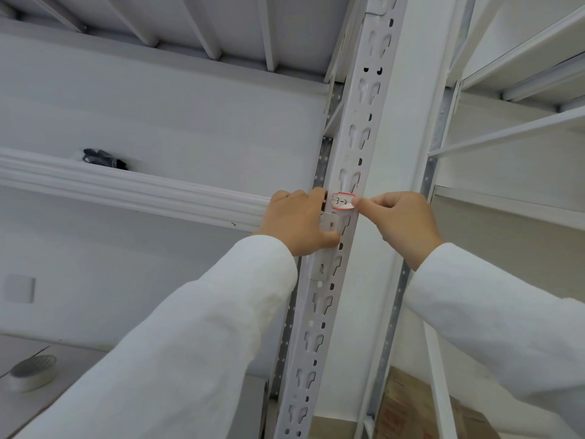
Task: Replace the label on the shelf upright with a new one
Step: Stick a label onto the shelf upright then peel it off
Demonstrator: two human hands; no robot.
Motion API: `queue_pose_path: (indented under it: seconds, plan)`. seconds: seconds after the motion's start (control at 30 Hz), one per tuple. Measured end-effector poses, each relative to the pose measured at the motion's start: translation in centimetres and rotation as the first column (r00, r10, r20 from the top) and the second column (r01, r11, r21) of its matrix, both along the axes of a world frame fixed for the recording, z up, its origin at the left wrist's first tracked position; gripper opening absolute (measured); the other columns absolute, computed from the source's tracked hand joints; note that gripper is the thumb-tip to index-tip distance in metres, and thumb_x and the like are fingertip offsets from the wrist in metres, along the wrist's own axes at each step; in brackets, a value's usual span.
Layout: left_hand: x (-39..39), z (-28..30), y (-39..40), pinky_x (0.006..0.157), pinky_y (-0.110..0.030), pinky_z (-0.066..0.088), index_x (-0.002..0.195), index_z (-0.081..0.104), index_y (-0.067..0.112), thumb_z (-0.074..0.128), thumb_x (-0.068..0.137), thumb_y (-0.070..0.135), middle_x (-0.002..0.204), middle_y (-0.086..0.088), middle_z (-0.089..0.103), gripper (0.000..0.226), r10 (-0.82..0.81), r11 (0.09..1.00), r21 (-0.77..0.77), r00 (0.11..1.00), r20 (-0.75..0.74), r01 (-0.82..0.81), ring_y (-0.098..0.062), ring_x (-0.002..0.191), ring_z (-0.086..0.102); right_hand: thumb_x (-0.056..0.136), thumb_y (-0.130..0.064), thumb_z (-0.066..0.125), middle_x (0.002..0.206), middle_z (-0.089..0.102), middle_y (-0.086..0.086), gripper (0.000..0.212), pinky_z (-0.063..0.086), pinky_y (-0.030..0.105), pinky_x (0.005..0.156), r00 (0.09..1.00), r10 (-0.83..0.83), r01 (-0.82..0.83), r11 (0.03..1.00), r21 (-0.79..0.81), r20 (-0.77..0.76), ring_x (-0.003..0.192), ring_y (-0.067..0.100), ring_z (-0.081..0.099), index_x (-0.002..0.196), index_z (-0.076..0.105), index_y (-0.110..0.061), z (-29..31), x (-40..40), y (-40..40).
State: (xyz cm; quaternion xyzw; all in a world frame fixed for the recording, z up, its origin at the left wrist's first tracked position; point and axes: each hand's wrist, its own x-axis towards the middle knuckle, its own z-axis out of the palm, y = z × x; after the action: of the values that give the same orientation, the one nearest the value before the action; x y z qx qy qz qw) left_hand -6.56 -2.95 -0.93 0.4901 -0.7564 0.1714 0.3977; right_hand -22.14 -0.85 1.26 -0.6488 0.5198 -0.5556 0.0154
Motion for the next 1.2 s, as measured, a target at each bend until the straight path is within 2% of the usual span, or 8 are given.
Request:
queue_pose_path:
  seconds: [0.17,0.23,0.33,0.47,0.6,0.8,1.0,1.2]
  plan:
    - [0.0,0.1,0.1,0.085,-0.03,0.028,0.112,0.047,0.016,0.056,0.079,0.046,0.09,0.0,0.055,0.045,0.011,1.0,-0.008,1.0,0.002,-0.011,-0.022,0.084,0.048,0.074,-0.042,0.069,0.069,0.064,0.007,0.034,0.053,0.042,0.077,0.998,0.024,-0.029,0.995,0.098,0.052,0.065,0.021,0.053,0.069,0.07,-0.009,0.2,0.6,0.4]
    - [-0.1,0.1,0.1,0.086,-0.031,0.029,0.111,0.048,0.016,0.056,0.079,0.046,0.091,-0.001,0.057,0.045,0.012,1.0,-0.014,1.0,0.003,-0.012,-0.023,0.087,0.051,0.075,-0.037,0.069,0.072,0.064,0.009,0.032,0.053,0.038,0.07,0.994,0.05,-0.061,0.991,0.117,0.093,0.065,0.02,0.052,0.069,0.069,-0.006,0.2,1.0,0.6]
    - [-0.1,0.1,0.2,0.088,-0.032,0.03,0.11,0.048,0.016,0.056,0.079,0.046,0.09,-0.001,0.057,0.044,0.011,1.0,-0.015,1.0,0.004,-0.011,-0.024,0.088,0.053,0.077,-0.026,0.07,0.068,0.058,0.003,0.021,0.047,0.026,0.055,0.961,0.112,-0.158,0.973,0.17,0.253,0.062,0.012,0.048,0.067,0.064,-0.008,0.4,1.8,0.9]
    - [0.0,0.1,0.1,0.088,-0.032,0.03,0.107,0.045,0.017,0.055,0.079,0.047,0.087,0.0,0.054,0.042,0.013,1.0,-0.012,1.0,0.009,-0.013,-0.023,0.083,0.05,0.078,-0.02,0.068,0.069,0.05,0.002,0.015,0.047,0.022,0.053,0.911,0.15,-0.224,0.962,0.155,0.383,0.063,0.011,0.044,0.069,0.06,-0.011,0.0,2.4,1.0]
    - [0.0,0.0,-0.1,0.09,-0.032,0.031,0.112,0.046,0.017,0.056,0.079,0.048,0.093,-0.001,0.058,0.046,0.01,1.0,-0.021,1.0,0.008,-0.01,-0.023,0.089,0.054,0.079,-0.02,0.066,0.062,0.052,-0.003,0.014,0.049,0.029,0.064,0.92,0.153,-0.192,0.978,0.076,0.36,0.057,0.009,0.045,0.066,0.062,-0.016,-0.7,2.6,0.7]
    - [0.0,-0.1,-0.2,0.09,-0.032,0.031,0.114,0.046,0.017,0.056,0.079,0.047,0.093,0.0,0.057,0.048,0.013,0.999,-0.036,1.0,0.012,-0.012,-0.022,0.09,0.054,0.076,-0.02,0.068,0.059,0.052,-0.005,0.017,0.053,0.04,0.08,0.918,0.153,-0.166,0.986,0.003,0.366,0.061,0.012,0.048,0.061,0.06,-0.019,-1.3,3.0,0.4]
    - [0.1,-0.1,-0.3,0.088,-0.032,0.031,0.114,0.046,0.016,0.056,0.079,0.048,0.095,-0.001,0.059,0.048,0.011,0.999,-0.046,1.0,0.012,-0.011,-0.024,0.091,0.055,0.076,-0.016,0.064,0.055,0.051,-0.008,0.02,0.052,0.037,0.073,0.93,0.146,-0.136,0.989,-0.054,0.337,0.056,0.01,0.046,0.058,0.058,-0.02,-1.7,3.1,0.2]
    - [0.0,-0.1,-0.4,0.086,-0.031,0.03,0.113,0.047,0.016,0.056,0.078,0.048,0.096,-0.003,0.06,0.048,0.016,0.999,-0.047,1.0,0.012,-0.015,-0.024,0.091,0.055,0.077,-0.015,0.064,0.054,0.048,-0.003,0.022,0.038,0.024,0.057,0.95,0.149,-0.123,0.986,-0.108,0.276,0.057,0.015,0.043,0.057,0.056,-0.021,-1.9,2.9,0.0]
